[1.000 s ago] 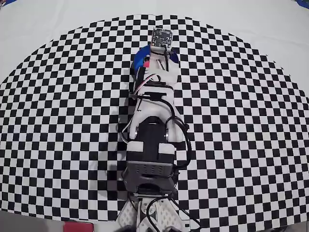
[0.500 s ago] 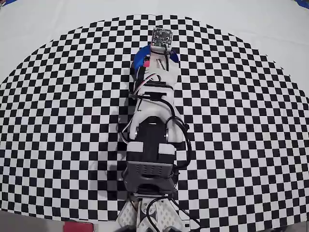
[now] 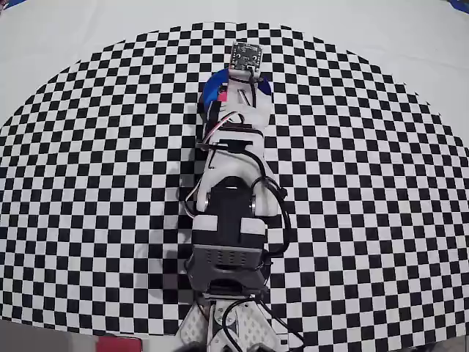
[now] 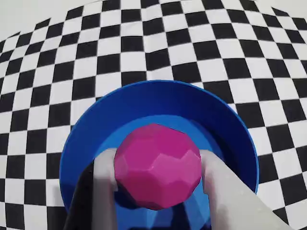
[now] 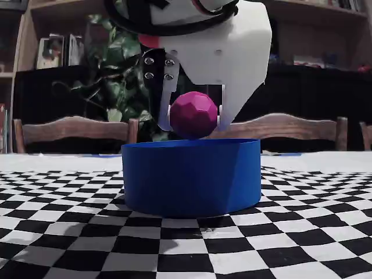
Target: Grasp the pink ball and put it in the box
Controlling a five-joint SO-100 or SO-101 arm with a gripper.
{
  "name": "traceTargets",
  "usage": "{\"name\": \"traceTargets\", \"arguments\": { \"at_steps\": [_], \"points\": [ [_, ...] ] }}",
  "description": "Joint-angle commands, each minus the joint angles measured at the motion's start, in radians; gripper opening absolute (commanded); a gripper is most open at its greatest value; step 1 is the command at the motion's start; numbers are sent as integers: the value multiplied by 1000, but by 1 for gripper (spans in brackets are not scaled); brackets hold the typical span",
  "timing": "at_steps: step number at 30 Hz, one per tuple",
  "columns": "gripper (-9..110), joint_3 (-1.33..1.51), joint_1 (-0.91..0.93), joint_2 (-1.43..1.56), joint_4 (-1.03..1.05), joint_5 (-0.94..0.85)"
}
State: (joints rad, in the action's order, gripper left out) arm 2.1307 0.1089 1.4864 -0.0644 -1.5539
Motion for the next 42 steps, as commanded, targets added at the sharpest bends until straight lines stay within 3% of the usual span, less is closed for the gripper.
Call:
{"name": "traceTargets", "arguments": {
  "at_steps": [1,4,6,8,22,29,34,37,42],
  "points": [
    [0,-60,8,8,-5,-3],
    [1,-60,8,8,-5,0],
    [20,-60,8,8,-2,-5],
    [28,-60,8,8,-2,8],
    [29,-38,-8,78,0,109],
    [28,-9,-78,224,0,581],
    [2,61,-100,391,17,897],
    [0,61,-98,494,147,1121],
    [0,170,-129,690,334,1339]
  ]
}}
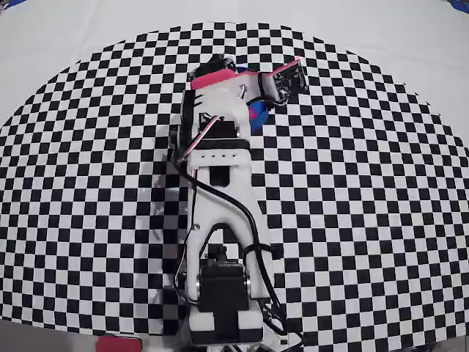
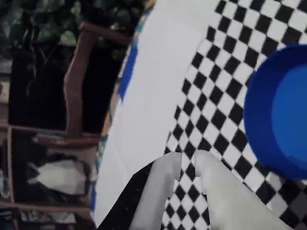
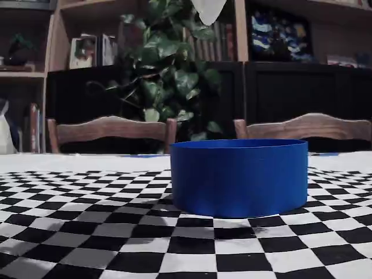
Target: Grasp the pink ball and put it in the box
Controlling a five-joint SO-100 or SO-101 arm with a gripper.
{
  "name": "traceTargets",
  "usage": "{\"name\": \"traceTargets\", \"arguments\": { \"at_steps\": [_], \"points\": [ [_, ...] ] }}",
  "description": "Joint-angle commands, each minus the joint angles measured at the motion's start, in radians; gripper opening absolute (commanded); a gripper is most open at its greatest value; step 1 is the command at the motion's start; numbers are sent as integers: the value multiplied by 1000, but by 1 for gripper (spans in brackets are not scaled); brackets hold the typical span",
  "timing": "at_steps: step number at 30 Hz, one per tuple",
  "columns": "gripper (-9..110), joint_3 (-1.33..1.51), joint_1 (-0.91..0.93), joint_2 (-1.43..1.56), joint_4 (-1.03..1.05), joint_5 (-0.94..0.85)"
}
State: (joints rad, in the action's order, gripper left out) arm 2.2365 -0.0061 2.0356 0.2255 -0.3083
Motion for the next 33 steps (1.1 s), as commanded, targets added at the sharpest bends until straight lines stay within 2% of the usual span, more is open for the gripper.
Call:
{"name": "traceTargets", "arguments": {
  "at_steps": [1,5,14,22,33],
  "points": [
    [0,110,-20,189,44,118],
    [0,296,-31,396,69,202],
    [0,595,-40,762,270,353],
    [1,793,-8,996,430,356],
    [1,856,8,1190,612,344]
  ]
}}
